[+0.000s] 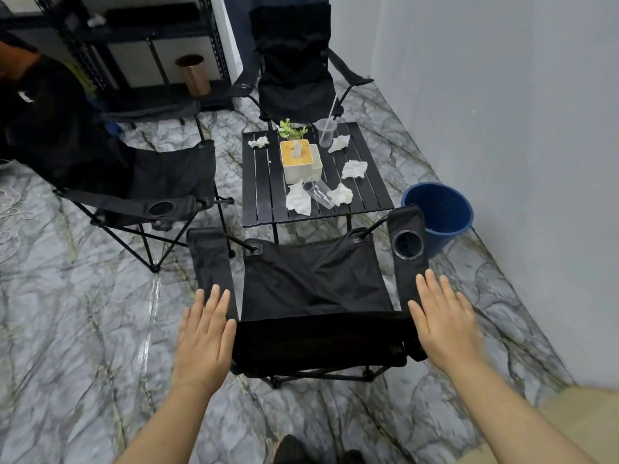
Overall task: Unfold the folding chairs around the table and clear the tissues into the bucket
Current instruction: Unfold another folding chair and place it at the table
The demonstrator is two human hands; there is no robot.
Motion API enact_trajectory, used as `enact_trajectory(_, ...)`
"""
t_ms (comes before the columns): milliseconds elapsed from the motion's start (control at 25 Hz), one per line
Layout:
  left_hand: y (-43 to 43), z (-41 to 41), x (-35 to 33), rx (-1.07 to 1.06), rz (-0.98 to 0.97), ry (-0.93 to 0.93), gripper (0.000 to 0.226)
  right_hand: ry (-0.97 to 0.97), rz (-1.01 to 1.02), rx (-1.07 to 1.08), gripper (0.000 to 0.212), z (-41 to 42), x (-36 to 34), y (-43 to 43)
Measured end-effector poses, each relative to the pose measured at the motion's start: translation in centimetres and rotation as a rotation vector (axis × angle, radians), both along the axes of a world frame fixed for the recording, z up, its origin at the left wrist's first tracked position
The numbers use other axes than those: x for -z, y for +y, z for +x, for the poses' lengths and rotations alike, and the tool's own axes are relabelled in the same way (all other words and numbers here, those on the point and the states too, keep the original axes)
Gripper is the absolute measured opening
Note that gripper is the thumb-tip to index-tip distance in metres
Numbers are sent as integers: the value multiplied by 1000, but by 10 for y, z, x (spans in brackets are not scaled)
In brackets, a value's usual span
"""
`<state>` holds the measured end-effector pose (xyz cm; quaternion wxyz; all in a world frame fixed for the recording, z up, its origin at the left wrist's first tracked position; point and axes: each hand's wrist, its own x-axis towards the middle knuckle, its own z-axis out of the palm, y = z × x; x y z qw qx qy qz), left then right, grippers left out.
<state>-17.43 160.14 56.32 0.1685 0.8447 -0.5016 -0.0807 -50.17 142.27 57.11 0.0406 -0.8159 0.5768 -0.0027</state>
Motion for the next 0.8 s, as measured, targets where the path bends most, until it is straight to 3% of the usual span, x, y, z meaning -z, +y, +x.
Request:
enact_trajectory(440,-60,-1,-1,13,-1,65,67,28,-23,12,77,4,-4,-61)
enact_trajectory(640,-63,-13,-3,33,-2,79,67,36,8,6,58,-6,-6,-74)
enact_trajectory(800,-62,-22,-7,27,-23,120,69,42,28,7,54,-15,-8,-72)
